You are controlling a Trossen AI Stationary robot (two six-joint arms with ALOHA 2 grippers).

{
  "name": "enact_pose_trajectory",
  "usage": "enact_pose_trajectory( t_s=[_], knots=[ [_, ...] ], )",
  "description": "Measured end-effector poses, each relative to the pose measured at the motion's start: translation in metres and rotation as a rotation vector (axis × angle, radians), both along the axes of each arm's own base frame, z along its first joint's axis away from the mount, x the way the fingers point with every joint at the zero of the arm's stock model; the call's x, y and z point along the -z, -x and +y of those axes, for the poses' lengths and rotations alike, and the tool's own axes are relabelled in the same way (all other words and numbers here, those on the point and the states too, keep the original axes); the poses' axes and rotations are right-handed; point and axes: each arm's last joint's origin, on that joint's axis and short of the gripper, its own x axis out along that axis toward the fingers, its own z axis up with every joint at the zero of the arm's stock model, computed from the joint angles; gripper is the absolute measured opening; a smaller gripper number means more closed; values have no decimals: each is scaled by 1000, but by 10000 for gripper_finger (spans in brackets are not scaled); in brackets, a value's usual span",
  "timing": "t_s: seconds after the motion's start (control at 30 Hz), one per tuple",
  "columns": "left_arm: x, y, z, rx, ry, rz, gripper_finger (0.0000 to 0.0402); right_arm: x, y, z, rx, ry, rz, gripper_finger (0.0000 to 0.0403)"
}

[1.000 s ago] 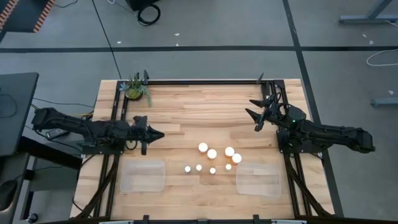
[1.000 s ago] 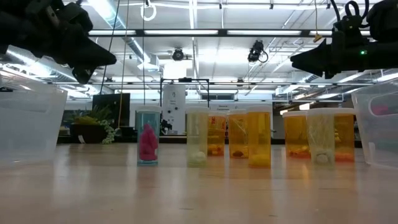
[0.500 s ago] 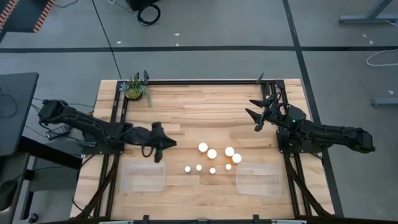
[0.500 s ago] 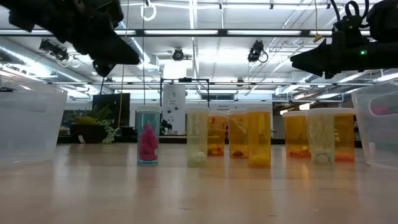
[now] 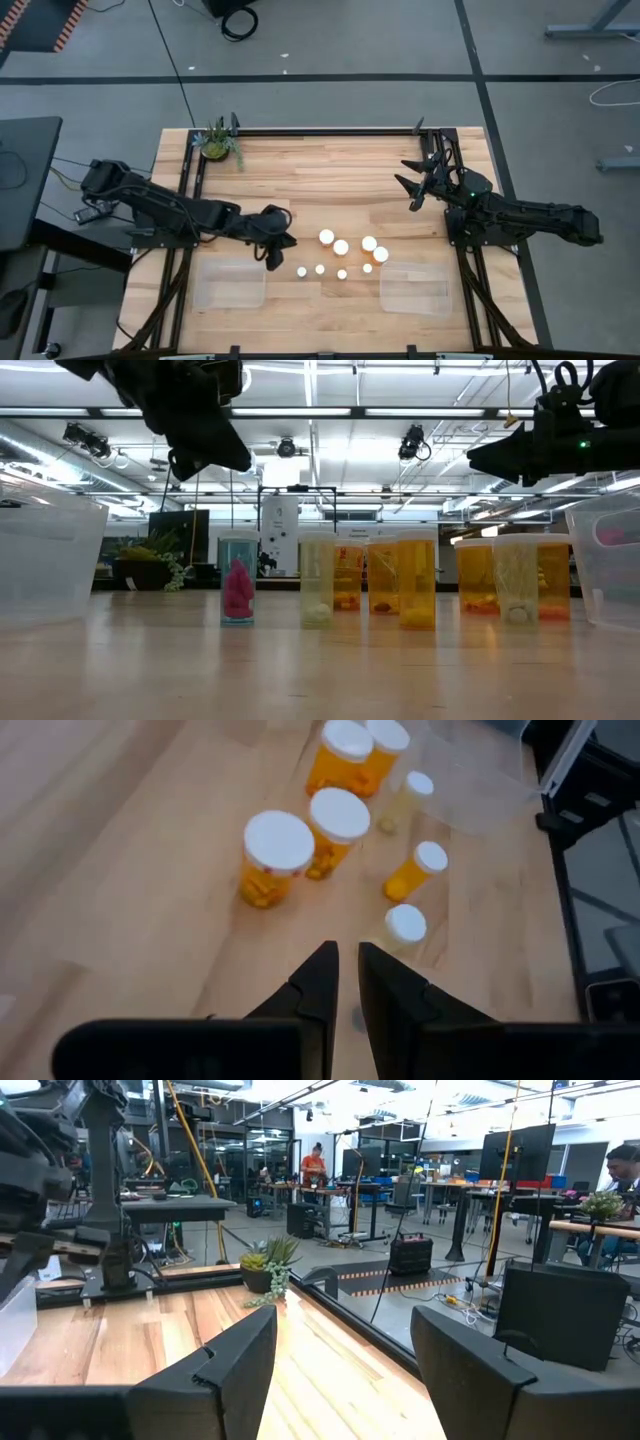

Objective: Pick and place medicine bottles into bin by pill shape (circle, oval)
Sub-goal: Put the small blue pill bottle into the left transparent bin

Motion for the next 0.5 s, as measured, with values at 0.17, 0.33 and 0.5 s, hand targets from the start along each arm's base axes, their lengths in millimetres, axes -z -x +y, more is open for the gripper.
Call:
enact_pose_trajectory(
  t_s=[0.17, 0.33, 0.5],
  knots=[
    [-4, -10, -11, -15, 51, 56, 53, 0, 0, 0, 0, 0, 0, 239],
    [-9, -22, -26, -34, 83, 143, 59, 0, 0, 0, 0, 0, 0, 239],
    [-12, -34, -41, -55, 85, 254, 95, 0, 0, 0, 0, 0, 0, 239]
  ],
)
